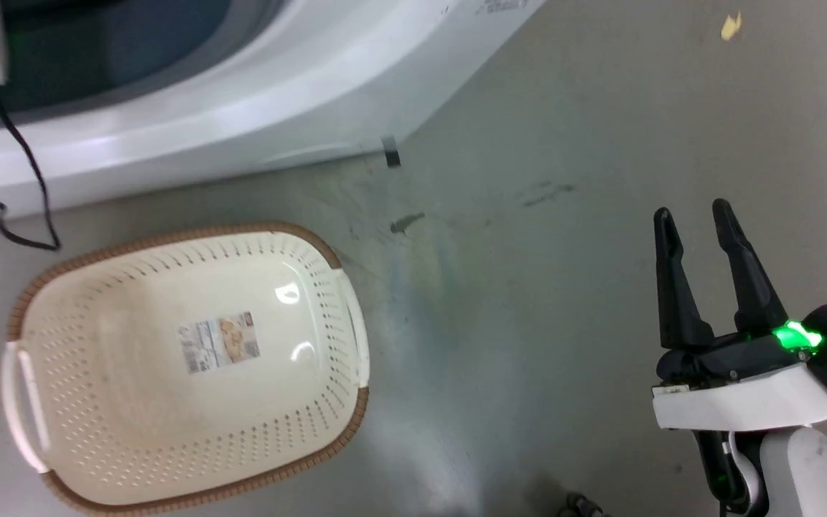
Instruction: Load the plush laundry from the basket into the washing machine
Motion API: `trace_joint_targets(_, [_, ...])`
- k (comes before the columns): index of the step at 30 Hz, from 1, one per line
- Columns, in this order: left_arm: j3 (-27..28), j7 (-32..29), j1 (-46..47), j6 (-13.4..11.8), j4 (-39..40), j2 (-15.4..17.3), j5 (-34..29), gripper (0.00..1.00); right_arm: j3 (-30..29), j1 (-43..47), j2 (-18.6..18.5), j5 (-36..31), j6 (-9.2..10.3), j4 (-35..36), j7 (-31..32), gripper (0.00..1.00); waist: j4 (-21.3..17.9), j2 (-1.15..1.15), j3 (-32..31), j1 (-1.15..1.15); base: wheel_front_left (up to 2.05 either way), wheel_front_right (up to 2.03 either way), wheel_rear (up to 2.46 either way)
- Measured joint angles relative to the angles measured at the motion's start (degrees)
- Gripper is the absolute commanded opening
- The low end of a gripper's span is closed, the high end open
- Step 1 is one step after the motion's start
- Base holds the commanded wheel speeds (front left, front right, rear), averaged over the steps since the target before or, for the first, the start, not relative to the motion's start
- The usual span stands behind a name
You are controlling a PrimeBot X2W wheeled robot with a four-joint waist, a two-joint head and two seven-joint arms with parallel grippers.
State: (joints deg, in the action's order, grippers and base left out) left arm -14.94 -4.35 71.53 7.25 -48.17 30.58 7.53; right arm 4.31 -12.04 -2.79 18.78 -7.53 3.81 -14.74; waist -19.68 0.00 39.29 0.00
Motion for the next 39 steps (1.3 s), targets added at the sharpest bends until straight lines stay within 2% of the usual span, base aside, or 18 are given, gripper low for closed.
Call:
trace_joint_targets(5, [-0.7,6.8,-4.9,0.0,-1.8,-2.3,0.9,1.0,-1.2,0.2,0.0,-1.9,0.0,-0.4,0.0,1.0,1.2,0.0,-4.3,0.0,0.0,0.0,0.0])
trace_joint_targets(10, [-0.1,15.0,-13.4,-0.5,-2.0,-6.4,3.9,1.0,-2.4,1.8,0.0,-4.6,0.0,-0.3,0.0,1.0,3.1,0.0,-10.2,-0.02,0.0,0.0,0.0])
trace_joint_targets(14, [0.9,18.0,-20.5,-1.3,0.4,-9.0,6.3,1.0,-3.1,4.6,0.0,-6.8,0.0,-0.7,0.0,1.0,5.1,0.0,-15.5,-0.02,0.0,0.0,0.0])
trace_joint_targets(20, [3.2,19.0,-33.1,-2.6,13.1,-12.5,8.9,1.0,-3.7,8.0,0.0,-8.8,0.0,-0.7,0.0,1.0,9.0,0.0,-23.2,-0.03,0.0,0.0,0.0])
trace_joint_targets(22, [4.5,19.0,-38.1,-3.7,19.4,-13.3,9.1,1.0,-3.7,9.1,0.0,-9.4,0.0,-0.6,0.0,1.0,10.5,0.0,-25.4,-0.03,0.0,0.0,0.0])
trace_joint_targets(23, [5.2,19.1,-43.6,-4.7,25.1,-14.2,9.1,1.0,-3.8,10.0,0.0,-9.8,0.0,-0.6,0.0,1.0,11.9,0.0,-27.5,-0.03,0.0,0.0,0.0])
trace_joint_targets(28, [6.3,19.0,-56.3,-7.5,35.5,-16.7,7.8,1.0,-3.8,11.9,0.0,-9.8,0.0,-0.6,0.0,1.0,15.3,0.0,-31.7,-0.03,0.0,0.0,0.0])
trace_joint_targets(33, [6.0,19.0,-65.6,-9.7,41.4,-19.7,6.1,1.0,-3.7,13.3,0.0,-9.8,0.0,-0.6,0.0,1.0,17.7,0.0,-34.6,-0.02,0.0,0.0,0.0])
trace_joint_targets(39, [5.1,19.0,-70.7,-10.6,42.4,-21.4,3.3,1.0,-3.7,14.7,0.0,-9.6,0.0,-0.9,0.0,1.0,18.9,0.0,-36.4,-0.01,0.0,0.0,0.0])
